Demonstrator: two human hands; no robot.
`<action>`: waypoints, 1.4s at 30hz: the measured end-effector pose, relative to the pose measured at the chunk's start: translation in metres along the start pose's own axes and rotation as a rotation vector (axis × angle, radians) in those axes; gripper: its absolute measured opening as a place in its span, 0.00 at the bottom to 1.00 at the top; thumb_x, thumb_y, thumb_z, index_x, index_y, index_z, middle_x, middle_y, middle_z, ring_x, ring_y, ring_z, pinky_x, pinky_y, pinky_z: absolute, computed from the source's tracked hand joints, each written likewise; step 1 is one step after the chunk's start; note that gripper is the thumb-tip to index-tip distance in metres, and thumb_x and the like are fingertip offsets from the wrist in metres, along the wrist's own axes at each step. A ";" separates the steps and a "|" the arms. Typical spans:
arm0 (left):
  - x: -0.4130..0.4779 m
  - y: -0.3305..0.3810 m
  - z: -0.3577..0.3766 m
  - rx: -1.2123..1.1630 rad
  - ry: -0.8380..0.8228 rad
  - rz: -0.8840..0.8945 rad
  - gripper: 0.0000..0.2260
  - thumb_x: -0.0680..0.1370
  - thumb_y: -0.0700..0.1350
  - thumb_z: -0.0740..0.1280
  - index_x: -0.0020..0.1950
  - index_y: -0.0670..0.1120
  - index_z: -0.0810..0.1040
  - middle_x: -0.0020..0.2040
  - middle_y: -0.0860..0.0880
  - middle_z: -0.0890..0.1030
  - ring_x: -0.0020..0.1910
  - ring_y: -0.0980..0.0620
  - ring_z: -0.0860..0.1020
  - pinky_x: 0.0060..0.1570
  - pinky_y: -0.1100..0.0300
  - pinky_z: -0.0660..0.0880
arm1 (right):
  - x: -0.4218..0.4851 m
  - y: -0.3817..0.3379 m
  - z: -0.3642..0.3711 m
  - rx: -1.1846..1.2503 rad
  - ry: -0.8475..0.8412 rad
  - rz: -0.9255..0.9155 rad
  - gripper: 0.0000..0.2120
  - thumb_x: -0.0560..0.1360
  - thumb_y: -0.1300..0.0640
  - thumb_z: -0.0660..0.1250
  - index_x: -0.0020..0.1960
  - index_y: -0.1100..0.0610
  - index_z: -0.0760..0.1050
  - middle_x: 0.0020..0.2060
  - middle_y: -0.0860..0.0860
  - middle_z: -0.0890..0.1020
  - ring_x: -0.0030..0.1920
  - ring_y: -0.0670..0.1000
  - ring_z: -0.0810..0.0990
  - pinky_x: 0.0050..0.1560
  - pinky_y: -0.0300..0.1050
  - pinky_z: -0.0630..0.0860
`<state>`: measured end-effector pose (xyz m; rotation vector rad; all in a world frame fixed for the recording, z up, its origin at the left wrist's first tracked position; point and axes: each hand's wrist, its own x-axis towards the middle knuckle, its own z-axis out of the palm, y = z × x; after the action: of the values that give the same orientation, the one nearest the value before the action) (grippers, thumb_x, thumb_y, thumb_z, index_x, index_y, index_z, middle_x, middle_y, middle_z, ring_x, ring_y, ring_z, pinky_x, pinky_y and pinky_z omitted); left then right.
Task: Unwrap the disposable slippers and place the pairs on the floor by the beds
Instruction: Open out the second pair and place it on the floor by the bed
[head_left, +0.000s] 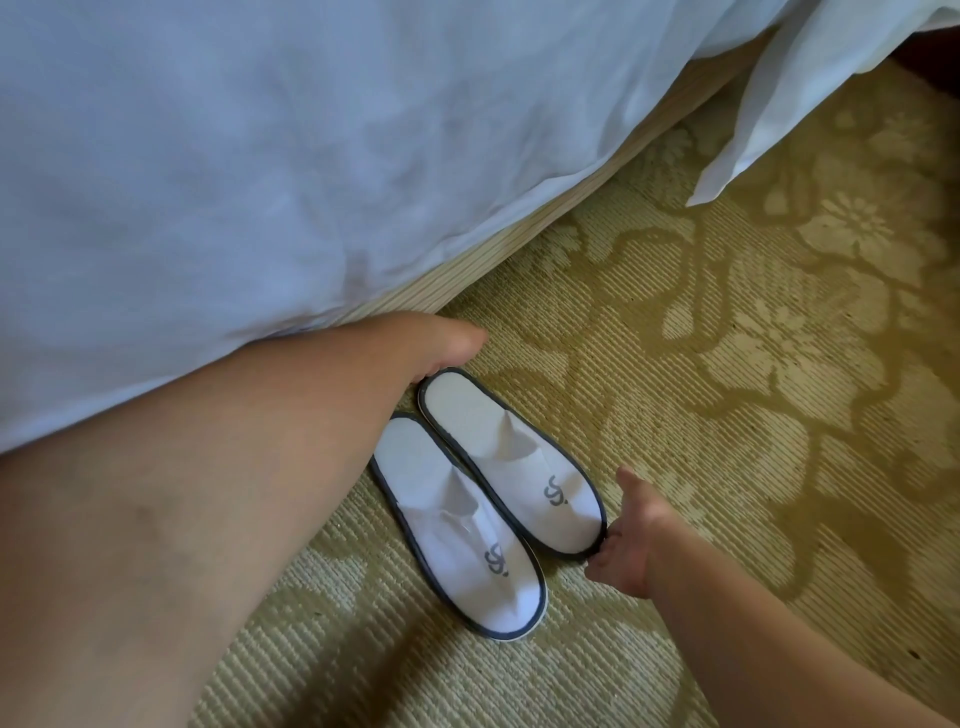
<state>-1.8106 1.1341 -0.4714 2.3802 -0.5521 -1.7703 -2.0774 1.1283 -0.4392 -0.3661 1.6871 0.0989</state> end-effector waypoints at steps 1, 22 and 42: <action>-0.001 0.001 0.000 0.006 0.002 -0.001 0.33 0.80 0.65 0.47 0.79 0.48 0.48 0.78 0.42 0.54 0.74 0.40 0.57 0.69 0.42 0.56 | -0.001 0.000 0.000 0.004 -0.002 -0.002 0.42 0.77 0.33 0.58 0.76 0.64 0.57 0.70 0.64 0.69 0.69 0.63 0.69 0.72 0.58 0.60; -0.017 0.001 0.007 0.031 0.088 0.040 0.35 0.78 0.68 0.47 0.79 0.48 0.50 0.78 0.42 0.52 0.75 0.42 0.56 0.69 0.44 0.57 | 0.006 0.011 -0.009 0.032 -0.033 0.003 0.44 0.77 0.33 0.58 0.77 0.65 0.54 0.72 0.64 0.67 0.71 0.64 0.66 0.74 0.59 0.55; -0.042 -0.043 0.004 0.213 -0.004 -0.176 0.43 0.73 0.74 0.43 0.78 0.47 0.44 0.77 0.39 0.56 0.72 0.38 0.62 0.64 0.43 0.64 | -0.021 0.071 0.014 0.022 0.016 0.071 0.47 0.75 0.29 0.56 0.79 0.62 0.53 0.75 0.63 0.62 0.71 0.65 0.66 0.72 0.62 0.61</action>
<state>-1.8158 1.1898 -0.4486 2.6430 -0.5737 -1.8727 -2.0825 1.2031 -0.4311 -0.2914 1.7158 0.1301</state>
